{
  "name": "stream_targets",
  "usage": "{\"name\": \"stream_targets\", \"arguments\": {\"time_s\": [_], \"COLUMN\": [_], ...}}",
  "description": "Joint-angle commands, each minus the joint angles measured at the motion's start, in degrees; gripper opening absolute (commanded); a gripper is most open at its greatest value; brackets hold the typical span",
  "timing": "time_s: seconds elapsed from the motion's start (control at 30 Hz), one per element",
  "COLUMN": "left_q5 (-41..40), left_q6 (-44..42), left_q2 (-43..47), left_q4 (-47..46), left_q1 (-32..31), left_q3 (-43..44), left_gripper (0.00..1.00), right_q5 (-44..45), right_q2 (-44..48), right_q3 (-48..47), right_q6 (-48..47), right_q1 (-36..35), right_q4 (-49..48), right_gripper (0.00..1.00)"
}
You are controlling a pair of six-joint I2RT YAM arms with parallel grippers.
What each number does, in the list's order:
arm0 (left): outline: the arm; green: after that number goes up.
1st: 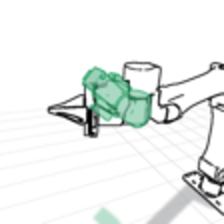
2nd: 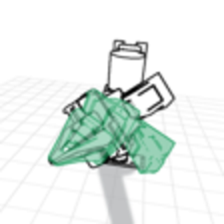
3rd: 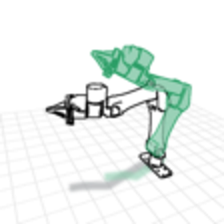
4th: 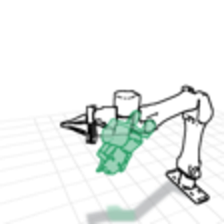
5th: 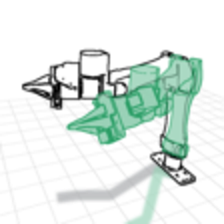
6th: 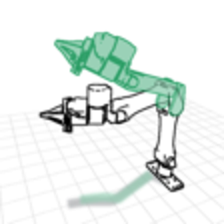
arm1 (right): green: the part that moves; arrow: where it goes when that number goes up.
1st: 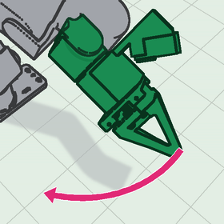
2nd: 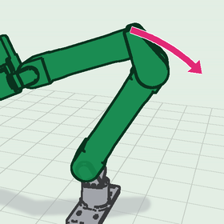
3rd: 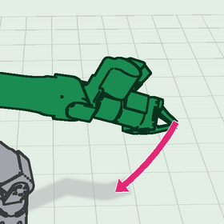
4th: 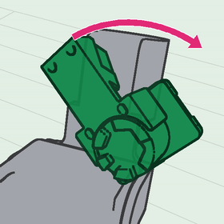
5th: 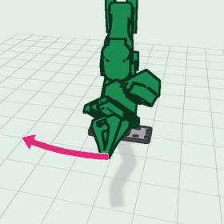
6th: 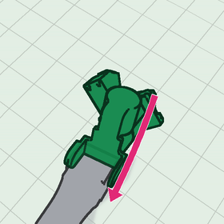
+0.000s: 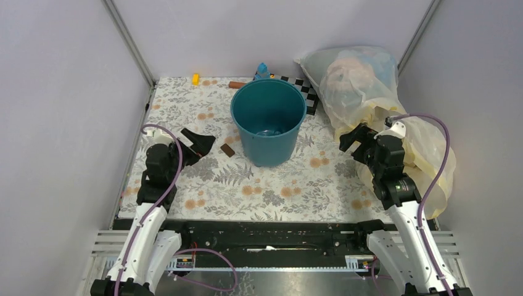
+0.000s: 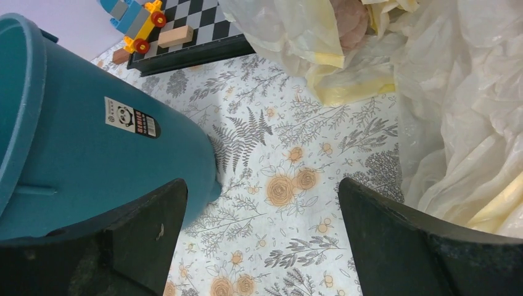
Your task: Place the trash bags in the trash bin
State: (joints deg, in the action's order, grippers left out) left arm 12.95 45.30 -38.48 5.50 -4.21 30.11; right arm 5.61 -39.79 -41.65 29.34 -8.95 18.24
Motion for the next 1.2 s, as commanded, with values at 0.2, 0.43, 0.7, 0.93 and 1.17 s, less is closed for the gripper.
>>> {"name": "stream_targets", "arguments": {"time_s": [0.2, 0.43, 0.7, 0.93, 1.17], "left_q5": [5.0, 6.2, 7.1, 7.6, 8.6], "left_q6": [-0.2, -1.0, -1.8, -4.8, -7.0], "left_q2": [4.6, 3.2, -0.3, -2.9, -3.1], "left_q4": [-5.3, -7.4, -13.8, -18.7, -19.5], "left_q1": [0.0, 0.0, -0.1, -0.1, -0.1], "left_q3": [-5.7, -9.1, -14.6, -17.6, -18.7], "left_gripper": [0.99, 0.99, 0.98, 0.96, 0.95], "right_q5": [3.6, 7.8, 15.8, 11.2, 7.6], "right_q2": [-4.9, -14.5, -16.4, -21.4, -30.0], "right_q3": [0.2, -5.6, -7.2, -9.9, -17.7], "right_q6": [0.3, -1.0, -2.1, -2.0, -0.9], "right_q1": [0.1, 3.4, 8.5, 12.1, 12.1], "right_q4": [-2.1, -3.0, -2.7, -6.7, -10.4], "right_gripper": [1.0, 0.93, 0.72, 0.56, 0.38]}}
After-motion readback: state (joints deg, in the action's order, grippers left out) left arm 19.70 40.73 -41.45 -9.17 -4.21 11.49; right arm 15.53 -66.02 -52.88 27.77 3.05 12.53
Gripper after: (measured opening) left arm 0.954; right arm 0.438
